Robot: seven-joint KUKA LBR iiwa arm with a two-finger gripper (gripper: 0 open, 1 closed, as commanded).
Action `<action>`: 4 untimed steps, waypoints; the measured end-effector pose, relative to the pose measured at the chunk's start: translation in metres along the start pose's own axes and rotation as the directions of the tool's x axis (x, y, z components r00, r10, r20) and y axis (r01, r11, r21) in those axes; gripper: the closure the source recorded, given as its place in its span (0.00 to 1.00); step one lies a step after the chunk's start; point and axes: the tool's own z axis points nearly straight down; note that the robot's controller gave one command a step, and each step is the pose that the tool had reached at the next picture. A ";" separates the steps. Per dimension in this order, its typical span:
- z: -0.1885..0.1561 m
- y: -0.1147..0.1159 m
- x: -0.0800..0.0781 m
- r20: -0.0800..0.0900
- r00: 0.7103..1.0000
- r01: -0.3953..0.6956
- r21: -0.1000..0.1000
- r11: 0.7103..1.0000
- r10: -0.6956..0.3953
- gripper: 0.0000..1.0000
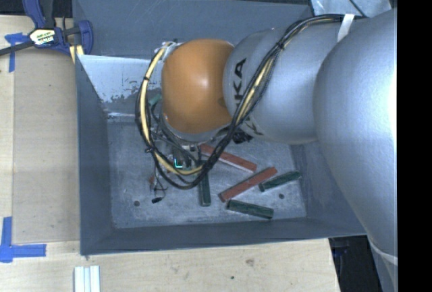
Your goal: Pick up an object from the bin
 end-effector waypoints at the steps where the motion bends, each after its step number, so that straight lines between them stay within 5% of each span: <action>1: 0.026 -0.019 -0.015 0.014 0.998 0.069 -0.003 0.998 -0.069 0.00; 2: 0.075 -0.053 -0.029 0.004 0.989 0.147 0.002 0.989 -0.147 0.00; 3: 0.073 -0.045 -0.034 0.009 0.971 0.238 0.001 0.971 -0.238 0.00; 4: 0.073 -0.051 -0.032 0.007 0.985 0.173 0.000 0.985 -0.173 0.00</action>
Offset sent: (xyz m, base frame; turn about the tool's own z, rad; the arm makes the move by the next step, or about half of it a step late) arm 0.0287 -0.0507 -0.0731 -0.1506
